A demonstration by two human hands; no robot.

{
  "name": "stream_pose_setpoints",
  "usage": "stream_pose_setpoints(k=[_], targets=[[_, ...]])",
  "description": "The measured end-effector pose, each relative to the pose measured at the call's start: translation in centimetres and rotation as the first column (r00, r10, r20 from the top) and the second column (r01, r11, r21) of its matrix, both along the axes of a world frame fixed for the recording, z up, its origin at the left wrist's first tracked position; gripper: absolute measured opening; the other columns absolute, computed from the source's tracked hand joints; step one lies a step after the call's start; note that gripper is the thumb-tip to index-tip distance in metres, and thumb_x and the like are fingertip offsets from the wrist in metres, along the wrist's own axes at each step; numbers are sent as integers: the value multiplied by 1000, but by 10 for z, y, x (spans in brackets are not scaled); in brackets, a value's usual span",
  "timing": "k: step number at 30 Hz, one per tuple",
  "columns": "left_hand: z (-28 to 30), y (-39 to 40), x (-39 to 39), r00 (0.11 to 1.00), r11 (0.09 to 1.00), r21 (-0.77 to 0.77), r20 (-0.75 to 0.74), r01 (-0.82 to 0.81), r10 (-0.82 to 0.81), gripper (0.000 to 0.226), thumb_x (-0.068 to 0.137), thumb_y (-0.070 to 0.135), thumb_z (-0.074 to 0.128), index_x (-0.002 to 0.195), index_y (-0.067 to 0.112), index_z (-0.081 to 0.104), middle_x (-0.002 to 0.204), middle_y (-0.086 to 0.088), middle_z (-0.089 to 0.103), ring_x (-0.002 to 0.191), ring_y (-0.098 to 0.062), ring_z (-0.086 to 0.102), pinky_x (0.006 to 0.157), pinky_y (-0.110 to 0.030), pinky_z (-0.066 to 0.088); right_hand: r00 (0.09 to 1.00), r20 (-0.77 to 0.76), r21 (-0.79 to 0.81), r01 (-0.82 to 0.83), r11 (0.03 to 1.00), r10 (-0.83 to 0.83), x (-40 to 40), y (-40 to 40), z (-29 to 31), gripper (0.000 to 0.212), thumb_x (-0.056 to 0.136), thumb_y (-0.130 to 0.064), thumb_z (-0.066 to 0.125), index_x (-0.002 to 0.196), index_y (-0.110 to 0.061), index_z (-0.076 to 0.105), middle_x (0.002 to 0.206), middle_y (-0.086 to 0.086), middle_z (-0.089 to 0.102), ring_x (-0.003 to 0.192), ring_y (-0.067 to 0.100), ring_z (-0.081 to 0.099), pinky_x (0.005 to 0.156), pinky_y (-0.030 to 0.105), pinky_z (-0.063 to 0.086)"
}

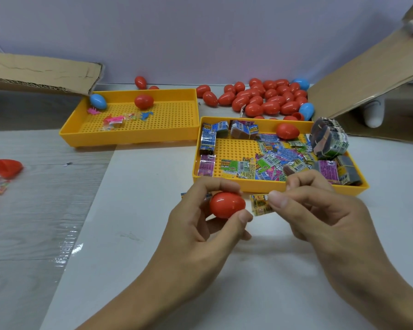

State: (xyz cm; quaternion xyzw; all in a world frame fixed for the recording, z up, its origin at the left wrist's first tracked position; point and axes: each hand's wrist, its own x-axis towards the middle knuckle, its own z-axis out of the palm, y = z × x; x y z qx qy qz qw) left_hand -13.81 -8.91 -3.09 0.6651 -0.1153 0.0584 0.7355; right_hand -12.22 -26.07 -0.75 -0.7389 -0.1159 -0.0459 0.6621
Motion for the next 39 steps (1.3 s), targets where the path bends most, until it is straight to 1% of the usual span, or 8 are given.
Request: stream_pose_setpoints(k=[8,12,16,21,23,27,29,39], targets=[[4,2,0,999,999,17,5,-38,38,29,76,22,77,104,27,70,98,-1,68,77,-23,70,58,-28,58,999,47,-37,-20,999,22,-1,1,-1,18,71,-43,71,65,-27,75,82,-10,47,70,3,48,55,14,37],[5,1,-1,1000,1000,7,-22,-19,19,34,75,21,76,109,23,71,102,-4,67,79,-22,71,69,-30,60,999,52,-18,-4,1000,5,-1,0,-1,16,70,-44,72,63,-29,75,82,-14,48,72,1,50,54,13,37],[5,2,-2,999,1000,-2,-32,-5,5,35,80,4,69,111,21,71,104,-5,64,81,-25,72,73,-29,60,998,66,-17,5,1000,-4,0,1,-2,15,70,-42,79,63,-29,74,82,-10,48,75,2,50,56,13,38],[6,1,-3,999,1000,-14,-34,18,-18,38,81,2,63,112,23,72,108,-10,64,82,-28,72,71,-26,59,995,101,-42,16,999,-12,-2,2,-2,19,75,-44,75,70,-26,76,87,0,49,72,8,50,54,30,37],[5,0,-3,1000,1000,-10,-27,8,-9,39,81,2,62,115,20,70,109,-7,63,82,-29,72,70,-26,59,995,95,-27,30,999,-27,-2,2,-2,17,76,-40,76,68,-26,76,87,3,48,71,6,49,52,29,37],[3,0,-3,1000,1000,-9,-25,-5,4,41,82,3,62,119,21,69,108,-4,62,83,-30,71,70,-26,59,996,86,-10,-1,1000,2,-2,1,0,16,75,-40,78,67,-26,76,86,-1,48,75,3,50,52,19,37],[3,0,-4,1000,1000,-4,-13,4,-4,41,83,5,65,120,22,68,109,-3,62,84,-30,71,70,-25,59,997,73,-15,-1,1000,2,-2,1,0,16,71,-39,84,66,-26,76,86,-1,48,76,4,50,52,21,37],[1,-1,-3,998,998,53,55,-31,28,46,81,21,71,127,25,67,111,-1,59,81,-30,69,70,-33,61,998,57,-56,4,998,0,-1,1,-3,17,71,-46,71,67,-30,76,84,-4,49,72,2,50,53,31,37]])
